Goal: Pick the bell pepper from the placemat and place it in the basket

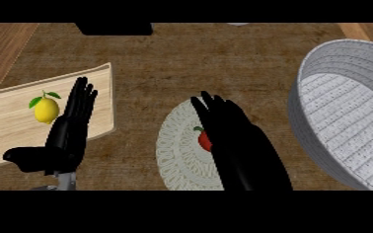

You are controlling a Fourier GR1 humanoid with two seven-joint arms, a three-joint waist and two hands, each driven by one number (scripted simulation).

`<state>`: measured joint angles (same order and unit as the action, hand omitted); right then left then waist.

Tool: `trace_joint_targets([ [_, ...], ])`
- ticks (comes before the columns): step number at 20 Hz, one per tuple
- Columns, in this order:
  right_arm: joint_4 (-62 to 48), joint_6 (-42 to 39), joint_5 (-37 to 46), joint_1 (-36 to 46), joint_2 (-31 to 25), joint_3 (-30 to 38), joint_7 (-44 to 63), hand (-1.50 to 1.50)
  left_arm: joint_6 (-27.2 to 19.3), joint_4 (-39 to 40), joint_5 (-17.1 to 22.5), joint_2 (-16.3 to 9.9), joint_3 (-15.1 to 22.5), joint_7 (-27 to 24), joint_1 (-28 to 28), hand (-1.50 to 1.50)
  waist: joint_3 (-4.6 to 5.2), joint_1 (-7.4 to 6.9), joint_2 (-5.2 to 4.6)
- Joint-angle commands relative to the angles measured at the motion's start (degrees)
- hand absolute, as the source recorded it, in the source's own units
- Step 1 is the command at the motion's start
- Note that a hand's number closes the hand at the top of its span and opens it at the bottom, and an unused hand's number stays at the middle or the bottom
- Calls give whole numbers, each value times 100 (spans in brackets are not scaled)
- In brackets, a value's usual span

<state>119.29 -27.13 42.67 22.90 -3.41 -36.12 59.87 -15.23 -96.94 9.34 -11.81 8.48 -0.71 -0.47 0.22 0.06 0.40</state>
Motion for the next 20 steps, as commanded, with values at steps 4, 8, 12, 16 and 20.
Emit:
trace_joint_targets([
  [4, -632, -823, 212, 383, 309, 25, 1100, -150, 82, -53, 43, -75, -150, 37, 41, 0, -11, -27, -24],
  [8, -684, -918, 423, 178, 311, 48, 1031, -150, 143, -108, 77, -62, -139, 155, 65, 0, -16, -7, -23],
  [12, -684, -744, 560, -176, 334, -8, 774, -150, 260, 414, 91, -28, -345, -126, 265, 0, -17, 20, -37],
  [16, -1035, -218, 864, -512, 336, -185, 288, -150, 161, 44, -32, 66, -266, 70, 143, 0, -21, -17, -36],
  [20, -1022, -153, 921, -591, 338, -206, 168, -150, 364, 271, -120, 262, -177, -487, -227, 0, -20, -26, -36],
])
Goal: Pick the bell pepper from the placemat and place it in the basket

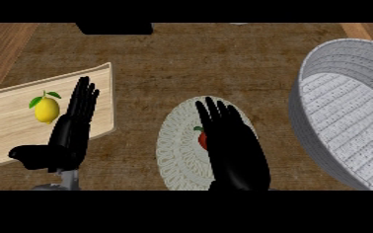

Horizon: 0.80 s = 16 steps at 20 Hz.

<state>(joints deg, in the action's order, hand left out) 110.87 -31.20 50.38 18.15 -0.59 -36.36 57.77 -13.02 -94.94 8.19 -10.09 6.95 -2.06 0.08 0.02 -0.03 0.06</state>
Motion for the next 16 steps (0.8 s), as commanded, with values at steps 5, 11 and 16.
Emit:
trace_joint_targets([
  [5, -467, 640, 493, -224, 57, -210, -15, -150, -116, -180, -347, 164, 11, 273, 202, 0, -2, -8, -3],
  [11, -1039, 1100, 768, -160, 55, -286, -185, -150, 212, -102, -196, 191, -176, 176, 91, 0, -1, -15, -5],
  [16, -1230, 1206, 893, -450, 20, -37, -653, -150, 352, -429, -247, 253, -101, -247, -684, 0, -1, -21, -2],
])
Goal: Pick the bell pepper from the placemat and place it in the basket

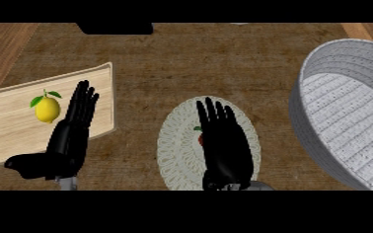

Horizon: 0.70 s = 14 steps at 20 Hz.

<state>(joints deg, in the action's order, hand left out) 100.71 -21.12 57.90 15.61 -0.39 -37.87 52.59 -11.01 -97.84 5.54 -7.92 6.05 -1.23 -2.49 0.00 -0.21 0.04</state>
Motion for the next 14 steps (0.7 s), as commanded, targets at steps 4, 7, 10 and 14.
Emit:
trace_joint_targets([
  [4, -800, 776, 20, 79, 38, -299, 105, -150, -1, 289, -125, 146, -152, 258, 512, 0, 0, 9, -5],
  [7, -370, -30, -29, 126, 39, 201, -38, -150, 285, 129, 21, 55, -279, 85, 147, 0, 0, 7, -1],
  [10, -652, 64, 83, -13, 21, 437, -326, -150, 84, -35, -181, 145, -256, 334, 324, 0, 0, 12, -1],
  [14, -1363, 620, 83, 98, 39, 328, -531, -150, 84, 126, -149, 241, -327, 554, 688, 0, -1, 10, -5],
])
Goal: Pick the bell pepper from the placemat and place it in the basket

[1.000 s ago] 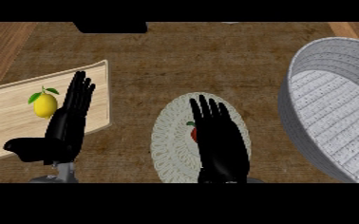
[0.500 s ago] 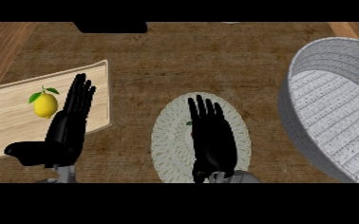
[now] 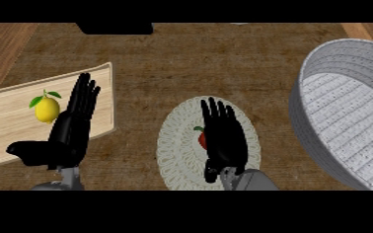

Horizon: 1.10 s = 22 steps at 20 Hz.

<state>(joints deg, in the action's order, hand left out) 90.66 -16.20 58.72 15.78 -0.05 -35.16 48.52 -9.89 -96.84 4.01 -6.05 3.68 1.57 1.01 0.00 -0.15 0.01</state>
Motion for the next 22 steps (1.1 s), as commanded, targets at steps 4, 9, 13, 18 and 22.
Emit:
trace_joint_targets([
  [4, -395, 297, -262, 129, 4, -137, 143, -150, 434, 245, 205, -151, -415, -297, -89, 0, 0, -9, -2],
  [9, -464, 244, -13, -69, -53, 183, -505, -150, -3, -6, -211, 193, -115, 143, 170, 0, -1, 10, 0],
  [13, -1134, 662, -359, 444, 4, -48, -203, -150, 438, 76, 42, 29, -294, -121, -187, 0, 0, -21, -3],
  [18, -1212, 826, -301, 227, 3, 63, -314, -150, 470, -559, -5, 32, -223, 109, -558, 0, -1, -28, 2],
  [22, -1475, 1134, -31, 53, 2, 230, -834, -150, 234, 152, -222, 254, -237, 122, 267, 0, -1, 5, -4],
])
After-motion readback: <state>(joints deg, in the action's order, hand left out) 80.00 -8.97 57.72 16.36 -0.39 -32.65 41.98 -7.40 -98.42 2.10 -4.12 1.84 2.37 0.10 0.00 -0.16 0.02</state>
